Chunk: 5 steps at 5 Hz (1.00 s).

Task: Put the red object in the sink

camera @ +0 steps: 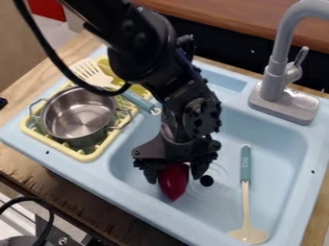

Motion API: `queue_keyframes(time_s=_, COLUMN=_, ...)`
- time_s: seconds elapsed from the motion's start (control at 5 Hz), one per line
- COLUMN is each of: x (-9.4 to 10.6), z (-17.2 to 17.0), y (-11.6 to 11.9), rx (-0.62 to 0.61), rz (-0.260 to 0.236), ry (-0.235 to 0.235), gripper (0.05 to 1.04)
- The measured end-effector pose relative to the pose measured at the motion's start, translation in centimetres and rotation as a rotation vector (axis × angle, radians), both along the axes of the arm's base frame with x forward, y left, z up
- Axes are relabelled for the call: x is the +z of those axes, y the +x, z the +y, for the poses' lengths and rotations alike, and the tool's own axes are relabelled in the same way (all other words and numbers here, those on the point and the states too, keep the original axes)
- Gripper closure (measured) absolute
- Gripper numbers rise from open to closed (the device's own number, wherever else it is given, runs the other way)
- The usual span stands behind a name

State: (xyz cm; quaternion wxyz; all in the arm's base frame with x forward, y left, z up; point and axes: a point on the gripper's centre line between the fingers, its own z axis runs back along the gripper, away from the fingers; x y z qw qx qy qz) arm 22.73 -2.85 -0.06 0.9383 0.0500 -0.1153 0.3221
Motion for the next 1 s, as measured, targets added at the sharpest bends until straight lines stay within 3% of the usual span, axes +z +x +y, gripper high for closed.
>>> queue_keyframes(time_s=0.4, x=0.6, z=0.2, y=0.2, rx=0.017, rz=0.025, ry=-0.018, gripper=0.093)
queue_keyframes(time_s=1.0, x=5.1, z=0.1, y=0.7, rx=0.051, rz=-0.035, ry=-0.061, gripper=0.093)
